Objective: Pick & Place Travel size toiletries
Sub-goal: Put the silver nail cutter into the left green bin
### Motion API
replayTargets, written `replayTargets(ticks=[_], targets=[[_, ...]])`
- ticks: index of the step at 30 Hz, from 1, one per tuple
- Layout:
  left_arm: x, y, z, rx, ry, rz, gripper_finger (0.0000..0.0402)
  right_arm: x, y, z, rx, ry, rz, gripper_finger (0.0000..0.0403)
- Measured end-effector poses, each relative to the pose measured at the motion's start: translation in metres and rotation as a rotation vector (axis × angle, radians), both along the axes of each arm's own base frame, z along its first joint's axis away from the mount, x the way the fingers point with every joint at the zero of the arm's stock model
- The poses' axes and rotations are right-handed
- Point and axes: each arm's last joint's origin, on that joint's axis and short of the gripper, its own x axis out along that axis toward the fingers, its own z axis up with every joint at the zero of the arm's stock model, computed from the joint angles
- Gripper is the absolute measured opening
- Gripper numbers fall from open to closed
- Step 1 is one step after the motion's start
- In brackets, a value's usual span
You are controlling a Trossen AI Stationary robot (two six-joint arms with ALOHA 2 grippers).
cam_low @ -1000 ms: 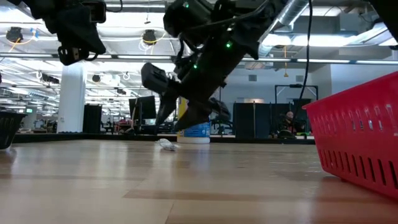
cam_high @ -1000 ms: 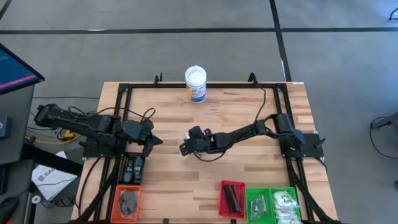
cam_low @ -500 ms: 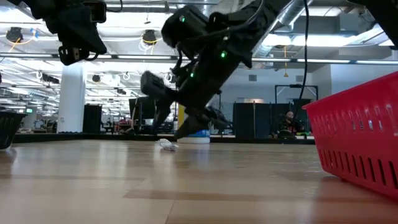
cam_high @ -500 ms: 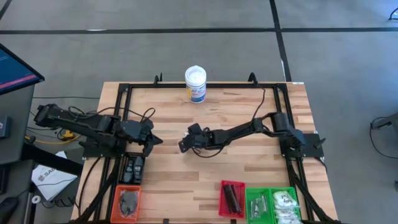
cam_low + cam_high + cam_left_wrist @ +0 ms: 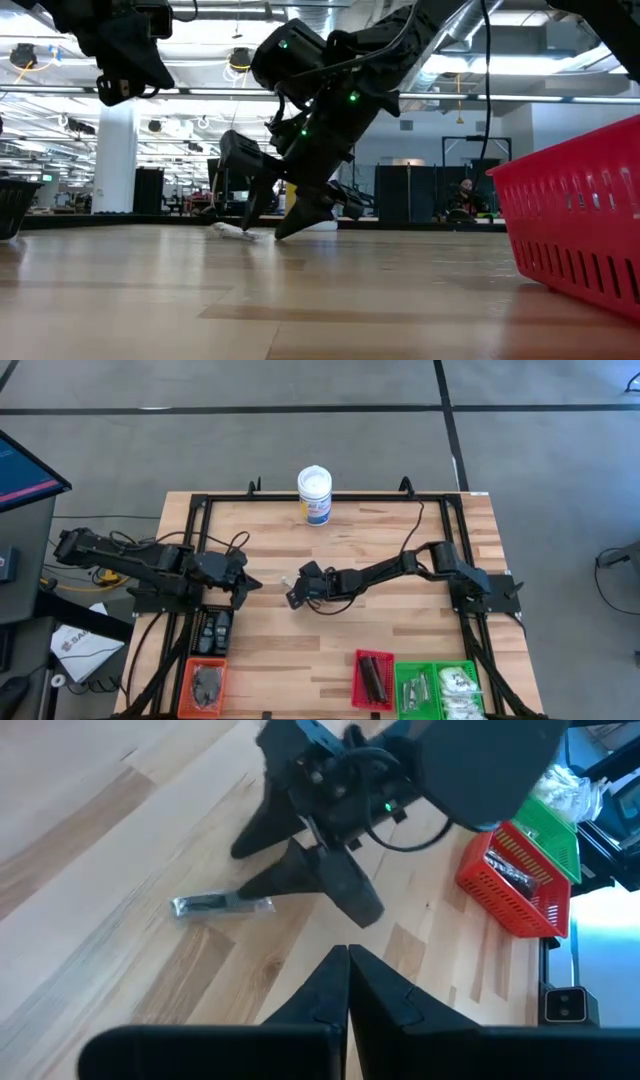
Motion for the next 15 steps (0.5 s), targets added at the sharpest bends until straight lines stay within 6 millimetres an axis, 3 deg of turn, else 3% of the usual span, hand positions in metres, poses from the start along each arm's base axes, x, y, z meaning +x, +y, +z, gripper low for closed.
replayTargets(ticks=[5,12,15], targets=[[0.0,0.0,0.0,0.001,-0.002,-0.002,0.0,0.002,-0.005,0.002,-0.029,0.007,0.057,0.0193],[0.0,0.0,0.0,0.004,0.0,-0.002,0.0,0.02,0.003,0.034,-0.146,-0.04,0.212,0.0203],[0.0,0.0,0.0,0.009,-0.003,0.002,0.0,0.025,0.002,0.039,-0.18,-0.049,0.243,0.0216]])
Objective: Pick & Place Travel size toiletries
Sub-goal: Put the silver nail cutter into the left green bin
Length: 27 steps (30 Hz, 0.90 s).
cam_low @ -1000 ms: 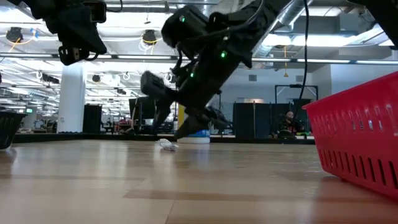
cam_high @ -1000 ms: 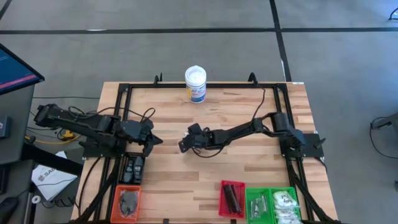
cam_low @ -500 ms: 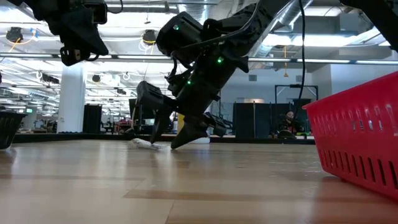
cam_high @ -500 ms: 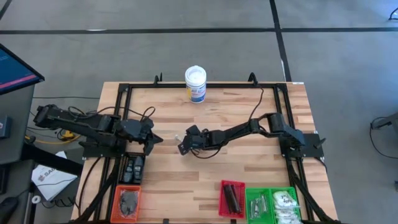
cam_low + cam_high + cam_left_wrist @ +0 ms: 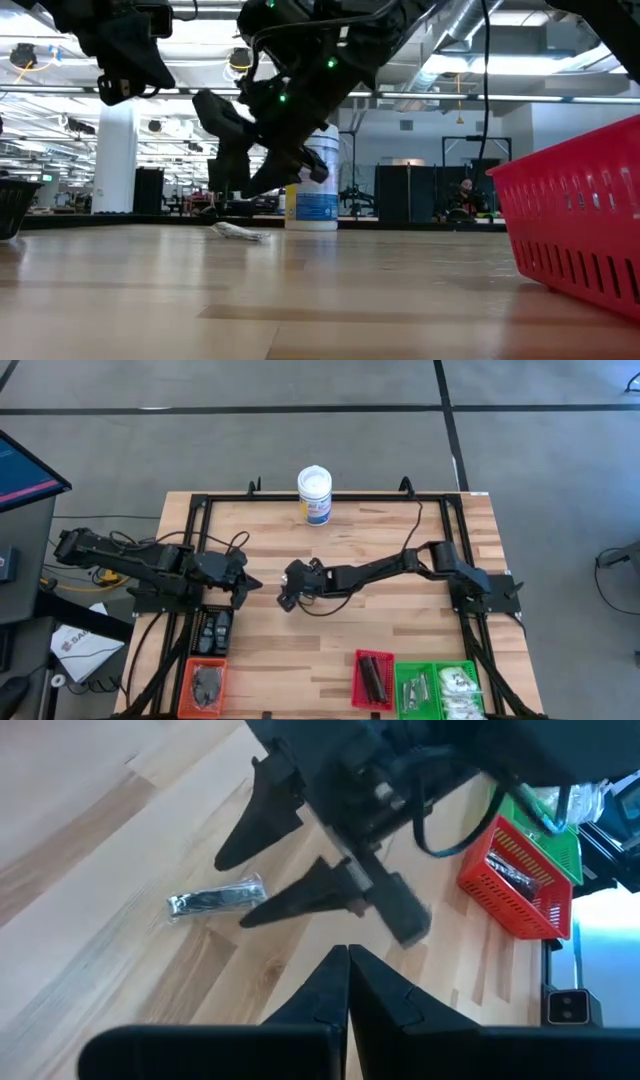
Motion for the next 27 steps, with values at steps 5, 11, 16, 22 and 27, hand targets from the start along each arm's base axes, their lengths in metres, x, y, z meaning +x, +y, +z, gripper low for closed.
replayTargets(ticks=[5,11,16,22,27], targets=[[0.0,0.0,0.0,0.004,-0.002,0.007,0.0,-0.001,-0.009,-0.009,0.029,0.032,-0.054,0.0238],[0.0,0.0,0.0,0.004,-0.002,0.011,0.0,-0.001,-0.022,-0.008,0.012,0.036,-0.065,0.0254],[0.0,0.0,0.0,0.005,-0.003,0.013,0.0,-0.001,-0.026,-0.008,0.044,0.04,-0.041,0.0255],[0.0,0.004,0.0,0.006,-0.003,0.033,0.0,-0.001,-0.019,-0.008,-0.005,0.062,0.022,0.0256],[0.001,0.008,0.0,0.008,-0.003,0.059,0.0,-0.001,-0.022,-0.008,-0.009,0.066,0.019,0.0256]])
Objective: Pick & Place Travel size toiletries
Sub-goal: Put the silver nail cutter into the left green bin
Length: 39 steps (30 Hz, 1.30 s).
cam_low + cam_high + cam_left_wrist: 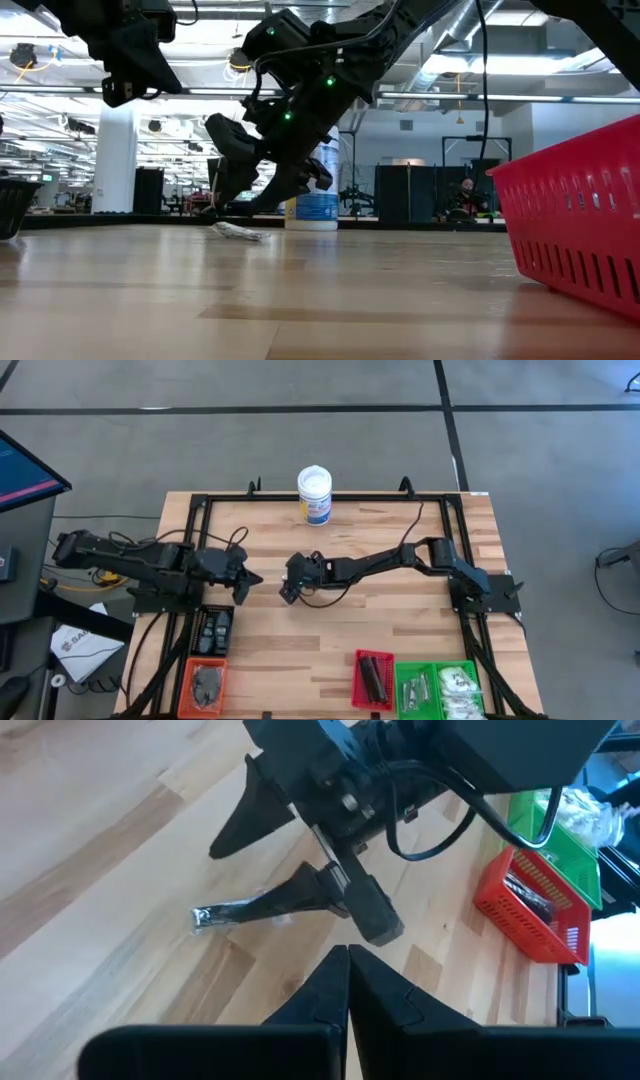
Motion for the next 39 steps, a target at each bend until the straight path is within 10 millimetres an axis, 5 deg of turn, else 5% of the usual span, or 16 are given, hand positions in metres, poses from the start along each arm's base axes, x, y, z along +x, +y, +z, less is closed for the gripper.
replayTargets(ticks=[6,14,23,31,39], targets=[[0.0,0.003,0.0,0.006,-0.004,0.013,0.0,0.008,0.004,-0.026,0.054,0.042,0.055,0.0256],[0.0,0.003,0.0,0.001,-0.003,0.016,0.0,0.016,0.013,-0.028,0.047,0.123,0.063,0.0256],[0.0,0.003,0.0,0.001,-0.004,0.016,0.0,0.02,-0.009,-0.028,0.072,0.066,0.012,0.0246],[0.0,0.003,0.0,0.001,-0.004,0.016,0.0,0.018,-0.018,-0.029,0.094,0.092,0.013,0.0182],[0.001,0.003,0.001,0.002,-0.007,0.015,0.0,0.014,-0.004,-0.03,0.105,0.149,0.052,0.0078]])
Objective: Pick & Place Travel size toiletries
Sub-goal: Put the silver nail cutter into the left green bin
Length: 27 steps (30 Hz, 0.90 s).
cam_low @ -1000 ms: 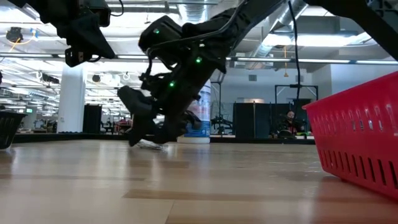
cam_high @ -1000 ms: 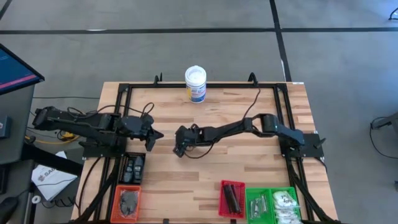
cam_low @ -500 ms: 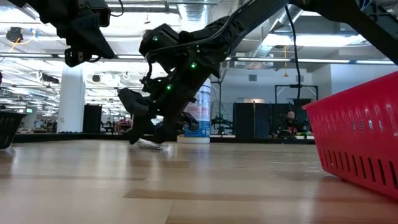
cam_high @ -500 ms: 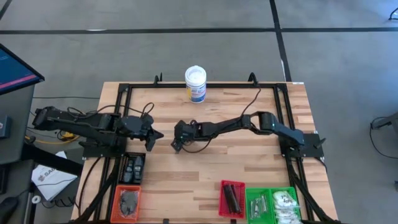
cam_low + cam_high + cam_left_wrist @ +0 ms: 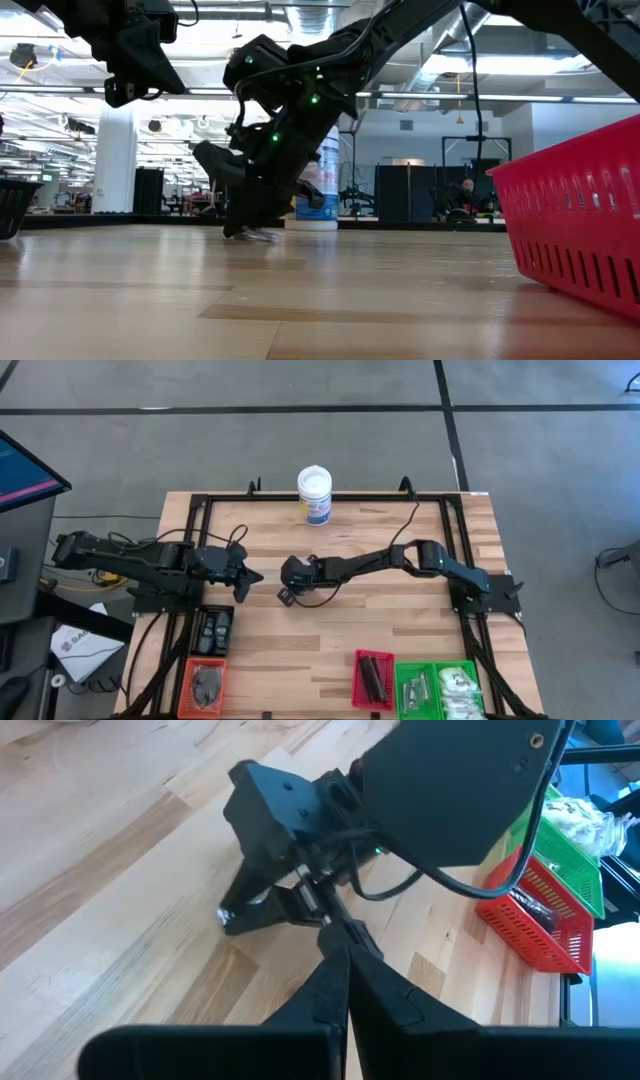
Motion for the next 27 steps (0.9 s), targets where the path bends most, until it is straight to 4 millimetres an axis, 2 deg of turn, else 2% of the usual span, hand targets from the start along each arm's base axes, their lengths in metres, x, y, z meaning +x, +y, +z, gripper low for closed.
replayTargets(ticks=[2,6,11,16,22,27], targets=[[0.0,0.0,0.0,0.001,-0.001,0.0,0.0,-0.001,0.001,0.002,0.025,0.0,0.0,0.0049],[0.0,0.0,0.0,0.002,-0.002,0.001,0.0,-0.004,0.004,0.011,0.073,0.004,0.009,0.0049],[0.0,0.0,0.001,0.019,-0.005,-0.008,0.0,-0.014,0.007,0.026,0.111,0.049,-0.073,0.0049],[0.0,0.0,0.001,0.028,-0.004,-0.015,0.0,-0.027,0.013,0.055,0.115,0.07,-0.145,0.0049],[0.001,0.0,0.001,0.051,-0.001,-0.05,0.0,-0.045,0.038,0.096,0.149,0.028,-0.259,0.0049],[0.001,-0.001,0.001,0.062,-0.004,-0.083,0.0,-0.061,0.062,0.122,0.177,-0.024,-0.363,0.0049]])
